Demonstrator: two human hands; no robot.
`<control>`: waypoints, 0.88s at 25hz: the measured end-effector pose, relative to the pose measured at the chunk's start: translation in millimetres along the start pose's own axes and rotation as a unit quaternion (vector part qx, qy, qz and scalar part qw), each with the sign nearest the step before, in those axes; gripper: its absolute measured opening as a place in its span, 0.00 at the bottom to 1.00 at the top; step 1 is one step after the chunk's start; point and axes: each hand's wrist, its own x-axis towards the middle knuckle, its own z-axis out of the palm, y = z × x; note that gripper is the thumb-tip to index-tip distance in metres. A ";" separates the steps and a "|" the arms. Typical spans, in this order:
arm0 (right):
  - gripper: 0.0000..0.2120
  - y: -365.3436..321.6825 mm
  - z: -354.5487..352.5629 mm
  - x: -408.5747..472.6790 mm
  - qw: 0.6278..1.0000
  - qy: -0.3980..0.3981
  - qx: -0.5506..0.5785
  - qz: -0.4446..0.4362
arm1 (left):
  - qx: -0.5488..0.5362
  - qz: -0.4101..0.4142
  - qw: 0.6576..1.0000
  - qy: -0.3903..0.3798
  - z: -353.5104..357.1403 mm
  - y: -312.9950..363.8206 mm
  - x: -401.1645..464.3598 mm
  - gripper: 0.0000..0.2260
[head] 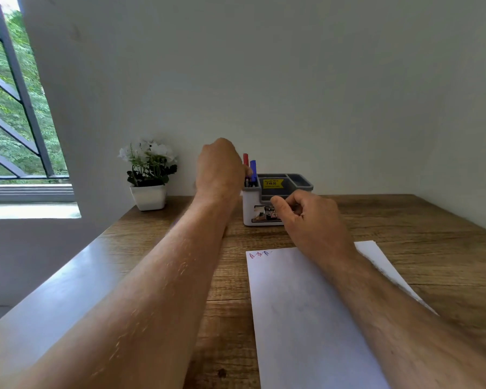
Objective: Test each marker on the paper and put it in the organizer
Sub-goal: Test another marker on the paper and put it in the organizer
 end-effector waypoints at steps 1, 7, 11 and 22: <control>0.16 -1.0 -1.0 -1.1 1.000 -0.003 0.000 0.000 | 0.014 -0.016 1.000 -0.017 -7.4 -2.6 -1.3 0.13; 0.16 -5.1 -6.8 -4.5 1.000 -0.008 -0.008 -0.010 | 0.149 -0.081 0.977 -0.129 -35.4 -30.1 -30.5 0.20; 0.16 -4.8 -8.4 -4.6 1.000 -0.014 -0.010 -0.016 | 0.196 -0.090 0.960 -0.177 -24.1 -43.9 -46.4 0.19; 0.19 -3.6 -4.4 -0.7 1.000 -0.015 -0.009 -0.023 | 0.255 -0.066 0.949 -0.171 -6.5 -45.2 -47.4 0.12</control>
